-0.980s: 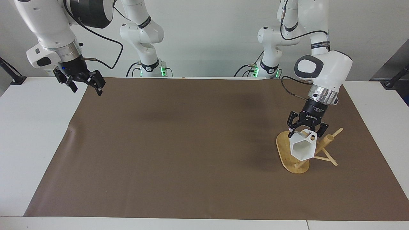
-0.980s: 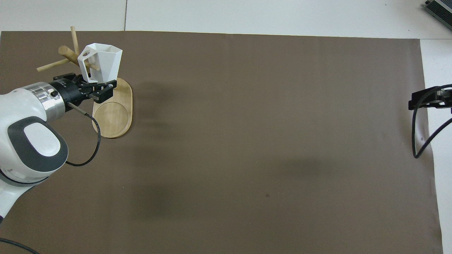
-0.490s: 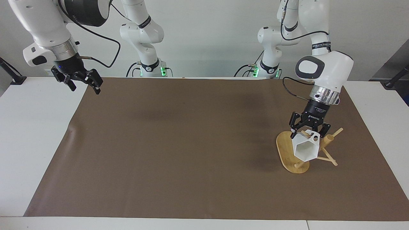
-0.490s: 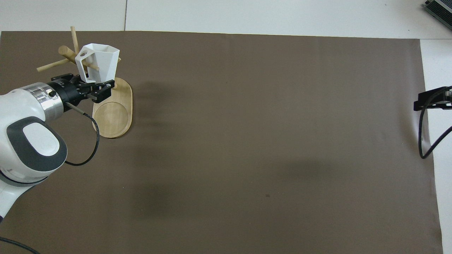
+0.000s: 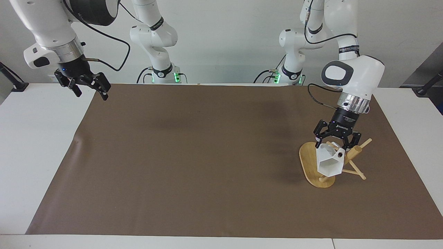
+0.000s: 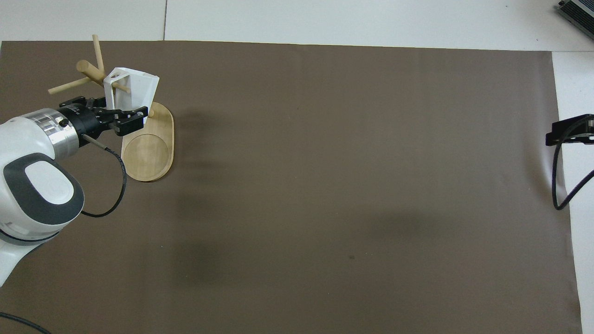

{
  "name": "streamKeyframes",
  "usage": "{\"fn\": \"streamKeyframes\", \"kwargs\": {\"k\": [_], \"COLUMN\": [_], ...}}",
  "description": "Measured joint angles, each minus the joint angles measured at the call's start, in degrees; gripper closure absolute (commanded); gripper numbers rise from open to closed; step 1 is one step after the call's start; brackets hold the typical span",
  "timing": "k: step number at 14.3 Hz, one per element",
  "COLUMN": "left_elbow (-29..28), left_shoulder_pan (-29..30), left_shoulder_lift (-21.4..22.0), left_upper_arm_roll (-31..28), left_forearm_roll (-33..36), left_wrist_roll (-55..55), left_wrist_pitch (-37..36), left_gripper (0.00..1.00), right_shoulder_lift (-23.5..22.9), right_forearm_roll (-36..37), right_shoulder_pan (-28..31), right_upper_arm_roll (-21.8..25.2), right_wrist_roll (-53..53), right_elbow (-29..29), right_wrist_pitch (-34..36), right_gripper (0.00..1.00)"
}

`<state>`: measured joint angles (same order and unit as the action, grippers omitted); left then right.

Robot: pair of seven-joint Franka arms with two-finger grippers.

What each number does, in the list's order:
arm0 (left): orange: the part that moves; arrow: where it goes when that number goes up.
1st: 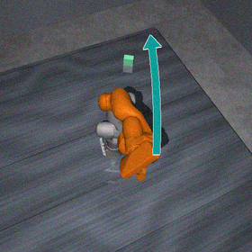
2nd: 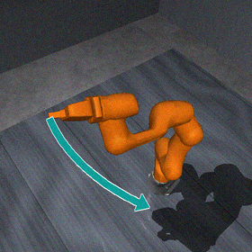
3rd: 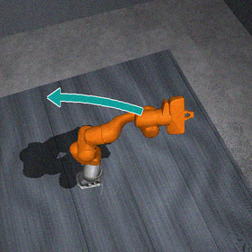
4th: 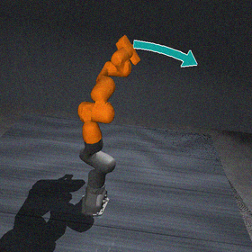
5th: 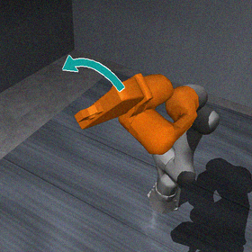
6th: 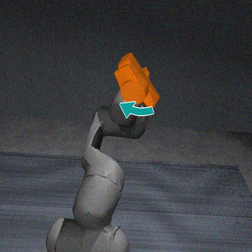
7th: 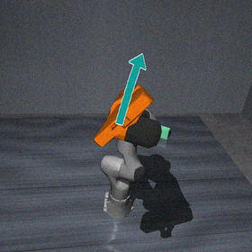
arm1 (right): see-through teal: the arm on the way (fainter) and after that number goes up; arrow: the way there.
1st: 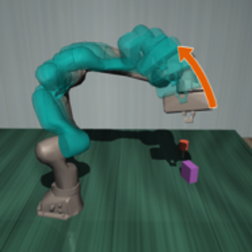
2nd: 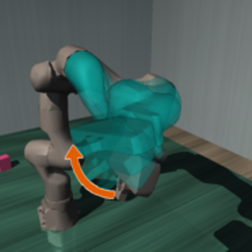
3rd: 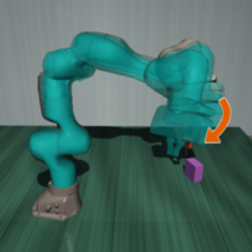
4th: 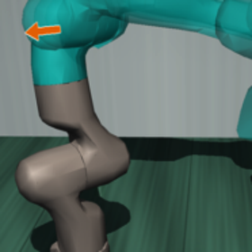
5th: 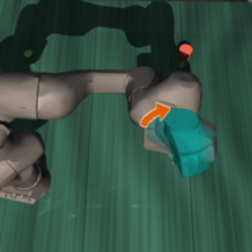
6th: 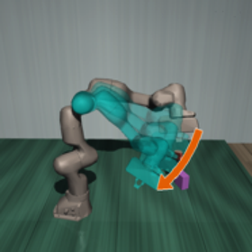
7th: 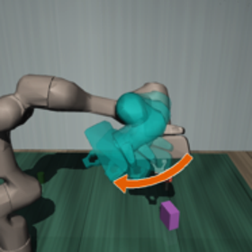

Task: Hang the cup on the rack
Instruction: 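Open the left gripper and pull it back from the cup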

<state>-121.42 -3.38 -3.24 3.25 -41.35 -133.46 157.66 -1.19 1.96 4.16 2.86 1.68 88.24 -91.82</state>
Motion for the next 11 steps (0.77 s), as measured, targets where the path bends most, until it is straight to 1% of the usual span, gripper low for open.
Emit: {"fn": "streamKeyframes", "kwargs": {"k": [3,5,8,11], "left_elbow": [0.0,0.0,0.1,0.7], "left_shoulder_pan": [0.4,0.9,1.5,3.2], "left_shoulder_lift": [0.0,0.0,0.0,0.4], "left_upper_arm_roll": [0.0,0.0,-0.3,-0.4], "left_forearm_roll": [0.0,0.4,5.1,10.3], "left_wrist_roll": [0.0,0.0,-0.1,-0.1], "left_wrist_pitch": [-0.3,-1.6,-5.6,-11.4], "left_gripper": [0.0,0.0,0.0,0.0], "right_shoulder_lift": [0.0,0.0,0.0,0.0], "right_forearm_roll": [0.0,0.0,0.0,0.0], "right_shoulder_pan": [0.0,0.0,0.0,0.0], "right_upper_arm_roll": [1.5,1.7,1.7,1.6], "right_wrist_roll": [0.0,0.0,0.0,0.0], "right_elbow": [0.0,0.0,0.0,0.0], "right_wrist_pitch": [0.0,0.0,0.1,0.2], "right_gripper": [0.0,0.0,0.0,0.0]}}
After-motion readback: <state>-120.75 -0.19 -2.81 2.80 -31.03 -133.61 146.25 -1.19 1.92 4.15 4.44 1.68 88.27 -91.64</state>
